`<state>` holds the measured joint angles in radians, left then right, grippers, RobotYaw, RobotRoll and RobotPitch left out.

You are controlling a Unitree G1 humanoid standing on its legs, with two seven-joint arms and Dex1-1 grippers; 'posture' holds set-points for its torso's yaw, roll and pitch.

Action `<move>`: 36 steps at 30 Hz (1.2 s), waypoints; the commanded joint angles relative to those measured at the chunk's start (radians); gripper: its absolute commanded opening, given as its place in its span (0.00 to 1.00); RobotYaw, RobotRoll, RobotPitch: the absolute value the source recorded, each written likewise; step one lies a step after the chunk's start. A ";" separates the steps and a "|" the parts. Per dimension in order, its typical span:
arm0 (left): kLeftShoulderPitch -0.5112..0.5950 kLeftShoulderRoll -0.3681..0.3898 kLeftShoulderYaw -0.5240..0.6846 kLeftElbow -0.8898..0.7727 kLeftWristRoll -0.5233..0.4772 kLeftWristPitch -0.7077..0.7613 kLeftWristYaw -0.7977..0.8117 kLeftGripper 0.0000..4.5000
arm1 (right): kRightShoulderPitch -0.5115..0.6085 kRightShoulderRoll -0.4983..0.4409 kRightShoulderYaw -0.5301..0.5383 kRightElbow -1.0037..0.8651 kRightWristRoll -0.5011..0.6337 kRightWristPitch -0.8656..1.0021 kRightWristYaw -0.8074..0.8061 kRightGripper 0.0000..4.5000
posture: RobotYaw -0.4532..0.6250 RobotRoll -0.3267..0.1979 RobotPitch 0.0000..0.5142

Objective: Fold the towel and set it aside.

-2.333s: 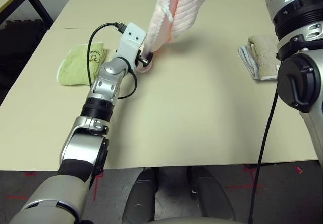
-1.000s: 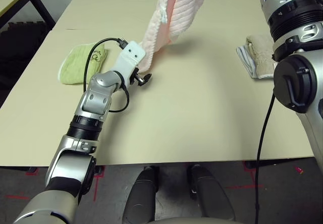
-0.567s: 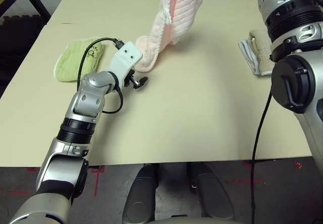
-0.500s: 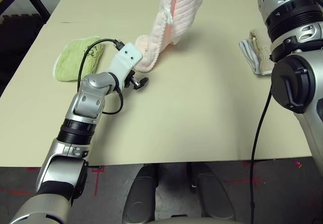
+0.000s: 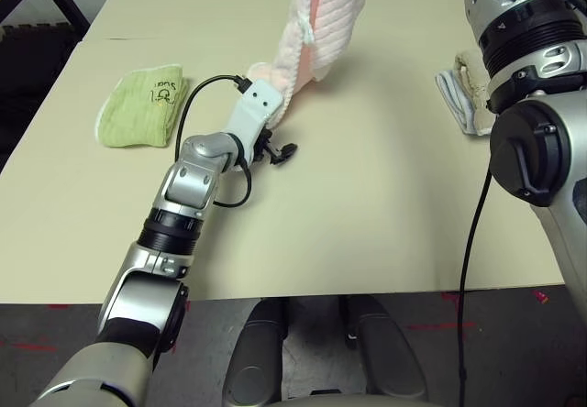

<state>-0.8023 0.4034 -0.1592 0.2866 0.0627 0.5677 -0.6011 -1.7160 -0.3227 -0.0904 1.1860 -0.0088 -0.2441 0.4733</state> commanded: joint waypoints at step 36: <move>-0.344 0.397 0.209 0.404 -0.004 -0.324 0.001 0.01 | 0.342 -0.265 -0.110 -0.138 0.091 -0.074 0.037 0.00 | 0.46 0.62 0.53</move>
<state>-1.1768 0.8011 0.0284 0.6399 0.0601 0.2352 -0.6420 -1.4237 -0.5538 -0.1621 1.0561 0.0507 -0.3174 0.5109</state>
